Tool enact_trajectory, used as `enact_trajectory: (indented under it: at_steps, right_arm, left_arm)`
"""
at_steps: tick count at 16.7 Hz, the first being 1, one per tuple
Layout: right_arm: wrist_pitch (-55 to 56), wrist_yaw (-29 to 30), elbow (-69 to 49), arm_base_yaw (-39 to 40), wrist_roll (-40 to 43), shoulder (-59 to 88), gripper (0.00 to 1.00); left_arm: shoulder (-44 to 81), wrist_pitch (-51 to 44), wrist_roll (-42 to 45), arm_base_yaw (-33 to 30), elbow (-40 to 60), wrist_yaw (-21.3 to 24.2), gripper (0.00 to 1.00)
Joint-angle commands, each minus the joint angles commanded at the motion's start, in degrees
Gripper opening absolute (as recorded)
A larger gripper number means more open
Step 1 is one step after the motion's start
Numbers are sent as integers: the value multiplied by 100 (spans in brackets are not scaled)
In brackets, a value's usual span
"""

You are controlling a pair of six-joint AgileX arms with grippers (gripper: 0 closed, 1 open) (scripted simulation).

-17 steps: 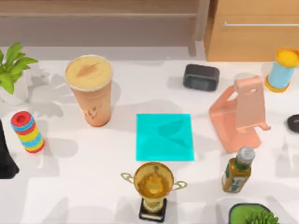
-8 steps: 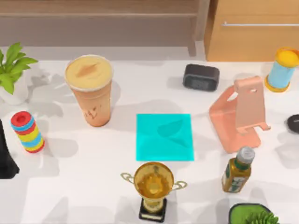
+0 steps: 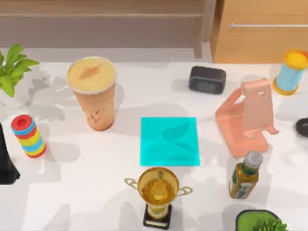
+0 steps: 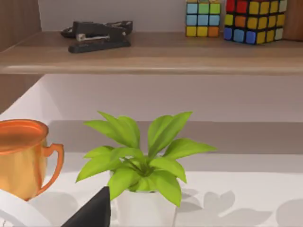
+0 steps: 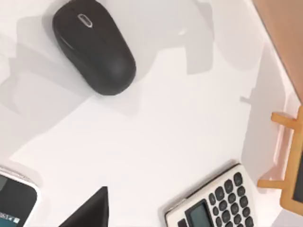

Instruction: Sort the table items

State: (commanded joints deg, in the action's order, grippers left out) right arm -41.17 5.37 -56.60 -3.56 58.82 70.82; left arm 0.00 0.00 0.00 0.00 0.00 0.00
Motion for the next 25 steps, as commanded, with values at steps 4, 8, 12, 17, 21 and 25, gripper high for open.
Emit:
enact_trajectory:
  at_steps: [4, 8, 12, 17, 21, 25]
  right_arm:
    - [-1186, -108, -1557, 8, 1490, 2160, 100]
    - [-2110, -316, -2786, 87, 2527, 3626, 100]
    - [-2574, -511, -3484, 185, 2993, 4322, 100]
    - [-2605, -530, -3538, 195, 3015, 4378, 100]
    - [-2384, -528, -3298, 168, 3056, 4298, 100]
    - [-1603, -527, -2384, 185, 3096, 4200, 100]
  left_arm:
    - [0, 0, 0, 0, 0, 0, 100]
    - [0, 0, 0, 0, 0, 0, 100]
    - [0, 0, 0, 0, 0, 0, 100]
    - [0, 0, 0, 0, 0, 0, 100]
    - [0, 0, 0, 0, 0, 0, 100]
    - [0, 0, 0, 0, 0, 0, 100]
